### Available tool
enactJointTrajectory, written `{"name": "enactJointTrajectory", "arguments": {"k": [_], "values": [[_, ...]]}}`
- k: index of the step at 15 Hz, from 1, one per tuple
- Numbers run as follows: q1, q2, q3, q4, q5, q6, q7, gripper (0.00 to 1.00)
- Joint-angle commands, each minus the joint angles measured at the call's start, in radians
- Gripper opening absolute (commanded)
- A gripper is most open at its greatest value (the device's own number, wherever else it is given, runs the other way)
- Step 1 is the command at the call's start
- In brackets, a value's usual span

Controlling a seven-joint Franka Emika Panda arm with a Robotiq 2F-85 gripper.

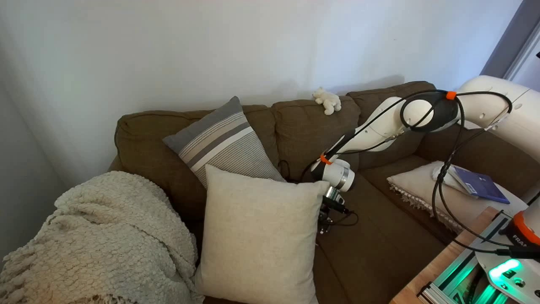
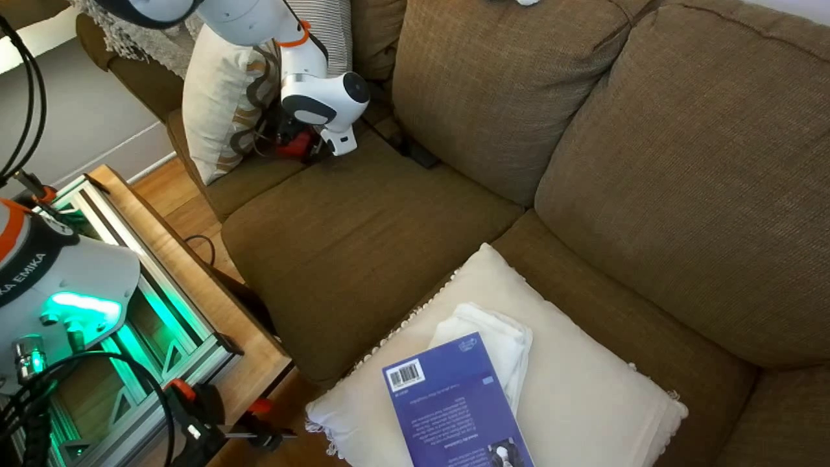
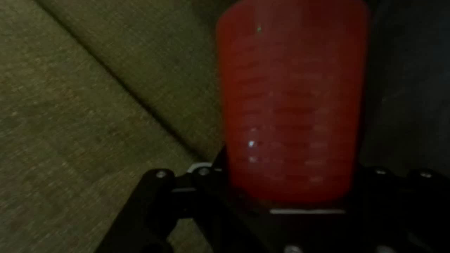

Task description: Pick up the laying orange cup on the sofa seat and position it upside down on the middle sofa seat

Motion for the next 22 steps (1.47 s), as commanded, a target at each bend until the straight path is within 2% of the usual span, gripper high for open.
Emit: {"name": "enactJointTrajectory", "arguments": {"k": [1, 8, 11, 12, 14, 16, 17, 18, 21, 22], "values": [[0.02, -0.204, -0.083, -0.242, 0.024, 0.125, 0.061, 0.35], [0.062, -0.517, -0.169, -0.611, 0.079, 0.481, 0.154, 0.35], [0.129, -0.619, -0.203, -0.753, 0.105, 0.642, 0.25, 0.35], [0.071, -0.533, -0.175, -0.637, 0.062, 0.573, 0.199, 0.6], [0.105, -0.587, -0.191, -0.71, 0.073, 0.622, 0.235, 0.6], [0.121, -0.605, -0.196, -0.732, 0.074, 0.627, 0.252, 0.6], [0.184, -0.564, -0.234, -0.72, 0.065, 0.673, 0.294, 0.35], [0.224, -0.535, -0.274, -0.714, 0.067, 0.755, 0.321, 0.35], [0.233, -0.481, -0.342, -0.702, 0.089, 0.875, 0.322, 0.35], [0.189, -0.472, -0.339, -0.695, 0.09, 0.931, 0.304, 0.35]]}}
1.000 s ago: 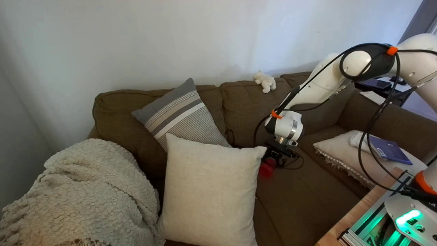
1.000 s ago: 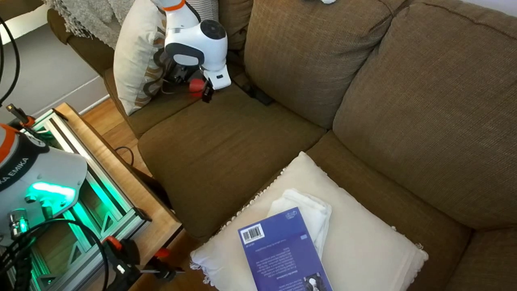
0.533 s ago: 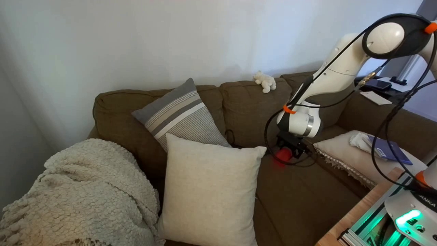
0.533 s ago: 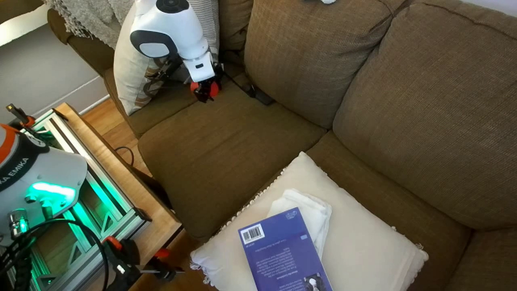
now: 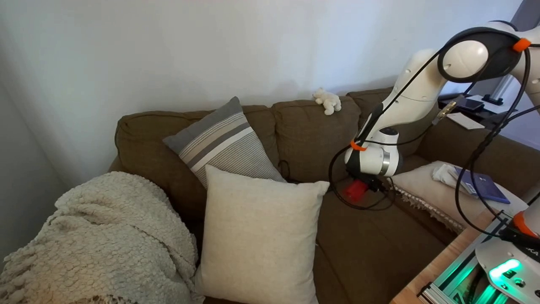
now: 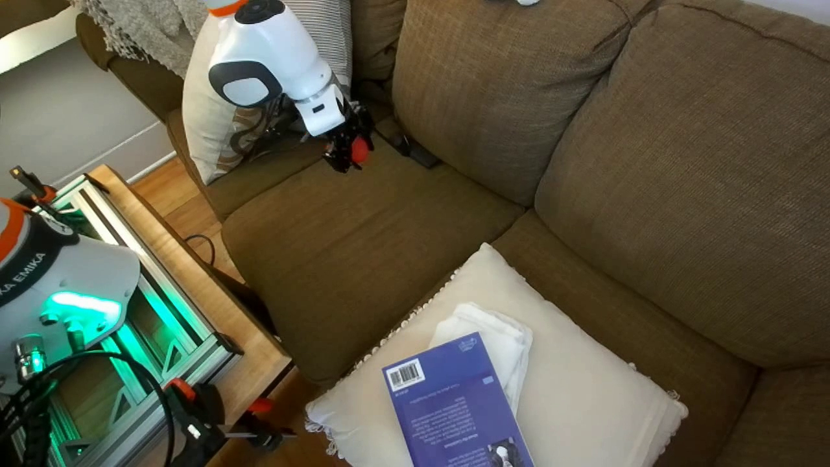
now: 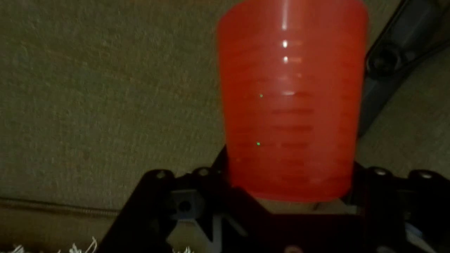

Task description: Pick up the laying orange cup on the sofa seat and position it upside down on the middle sofa seat

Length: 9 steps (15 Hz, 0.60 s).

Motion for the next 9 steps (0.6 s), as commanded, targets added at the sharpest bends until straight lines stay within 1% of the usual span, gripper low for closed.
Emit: {"name": "enactJointTrajectory", "arguments": {"k": [1, 2, 4, 6, 7, 8, 9], "values": [[-0.034, 0.086, -0.06, 0.046, 0.021, 0.155, 0.006, 0.35], [-0.065, 0.098, -0.058, 0.062, 0.029, 0.205, 0.005, 0.35], [-0.139, 0.115, -0.05, 0.09, -0.007, 0.29, 0.056, 0.35], [-0.185, 0.122, -0.045, 0.108, -0.001, 0.355, 0.105, 0.35], [-0.195, 0.145, -0.047, 0.133, 0.012, 0.388, 0.131, 0.35], [-0.215, 0.164, -0.027, 0.157, 0.067, 0.441, 0.106, 0.35], [-0.208, 0.208, -0.032, 0.188, 0.106, 0.484, 0.116, 0.35]]}}
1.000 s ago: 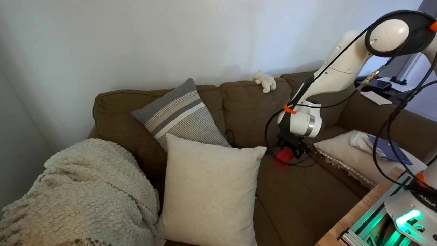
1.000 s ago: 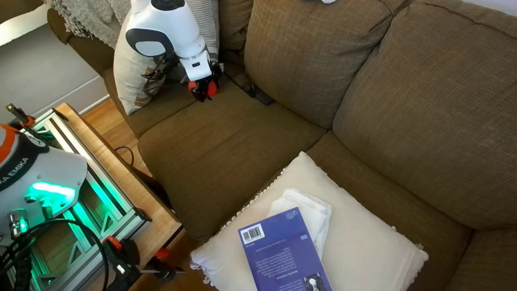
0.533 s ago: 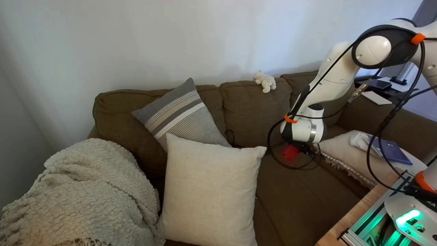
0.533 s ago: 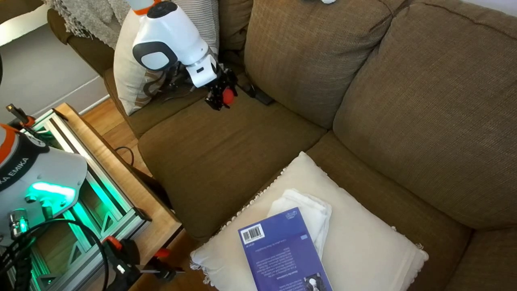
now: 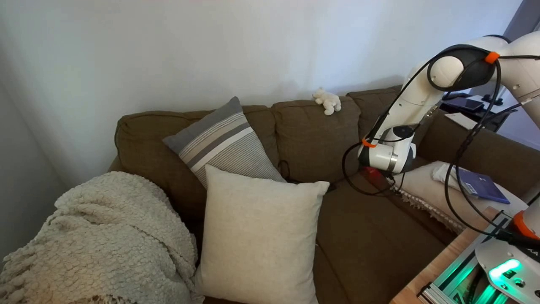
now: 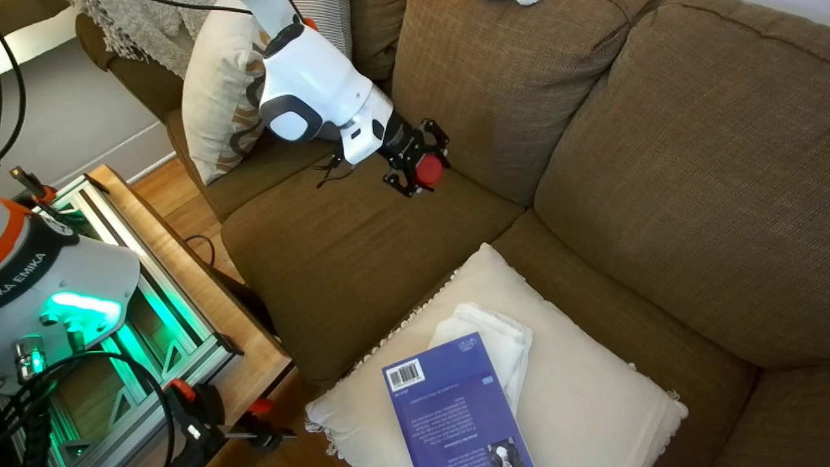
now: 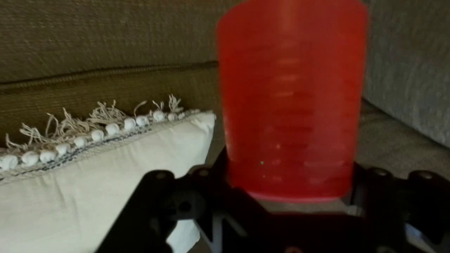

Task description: Pick up the laying orange cup on the sofa seat and position it upside down on the middle sofa seat

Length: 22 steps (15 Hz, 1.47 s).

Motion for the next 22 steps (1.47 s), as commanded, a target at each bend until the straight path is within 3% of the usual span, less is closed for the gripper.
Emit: {"name": "enactJointTrajectory", "arguments": {"k": [1, 2, 3, 4, 5, 10, 11, 14, 19, 20, 22], "values": [[0.021, 0.127, -0.014, 0.089, 0.141, 0.106, 0.063, 0.35], [0.047, 0.135, -0.035, 0.09, 0.249, 0.008, -0.003, 0.35], [-0.039, 0.058, 0.036, 0.059, 0.152, 0.071, -0.04, 0.6], [-0.026, 0.083, 0.028, 0.069, 0.205, 0.057, -0.049, 0.6], [-0.016, 0.104, 0.024, 0.075, 0.227, 0.057, -0.051, 0.35], [-0.045, 0.213, 0.069, 0.211, 0.232, 0.021, -0.046, 0.35], [-0.007, 0.232, 0.035, 0.226, 0.238, -0.019, -0.023, 0.35], [0.023, 0.294, -0.007, 0.29, 0.298, -0.122, -0.054, 0.35], [0.159, 0.389, -0.169, 0.317, 0.39, -0.351, -0.015, 0.35], [0.182, 0.401, -0.195, 0.321, 0.372, -0.4, 0.017, 0.85], [0.213, 0.423, -0.227, 0.345, 0.33, -0.471, 0.078, 0.92]]}}
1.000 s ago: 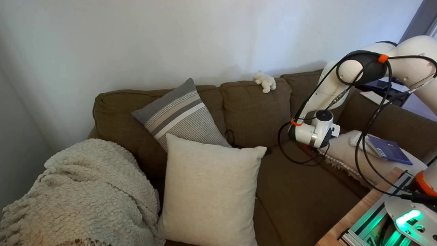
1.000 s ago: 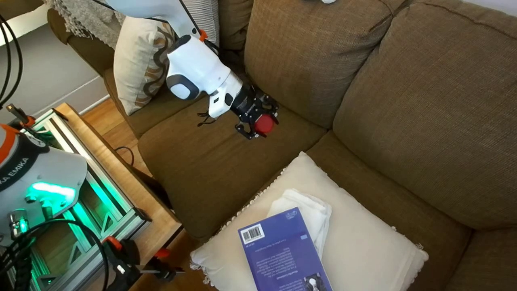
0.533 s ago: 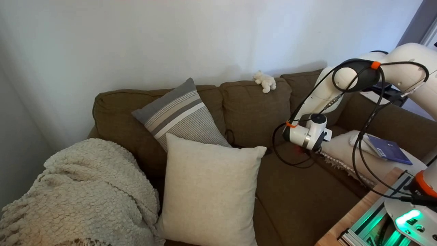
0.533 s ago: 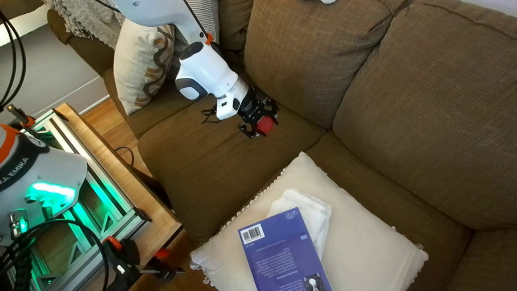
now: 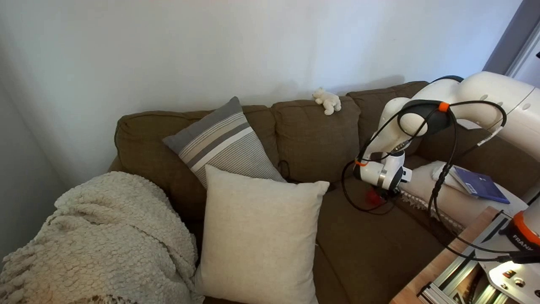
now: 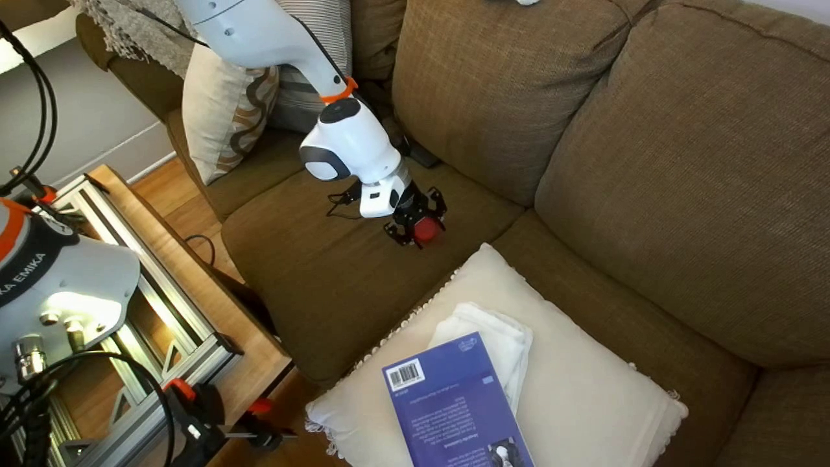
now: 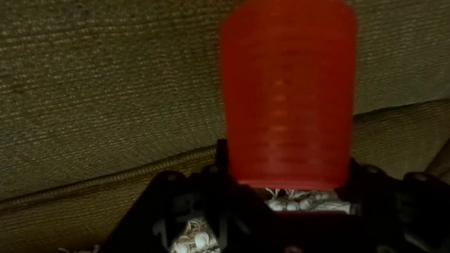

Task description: Pick up the laying orange cup on the sofa seat and position it upside down on the middle sofa seat

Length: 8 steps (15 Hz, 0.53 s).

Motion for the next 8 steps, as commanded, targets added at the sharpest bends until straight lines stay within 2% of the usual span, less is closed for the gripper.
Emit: {"name": "enactJointTrajectory", "arguments": {"k": [1, 5, 6, 8], "values": [[0.075, 0.061, -0.07, 0.063, -0.032, -0.119, 0.106, 1.0], [0.108, 0.03, -0.072, 0.079, -0.033, -0.149, 0.126, 1.0], [0.13, 0.015, -0.079, 0.056, -0.03, -0.147, 0.134, 1.0], [0.135, -0.079, -0.047, -0.027, -0.013, -0.138, 0.07, 1.0]]}}
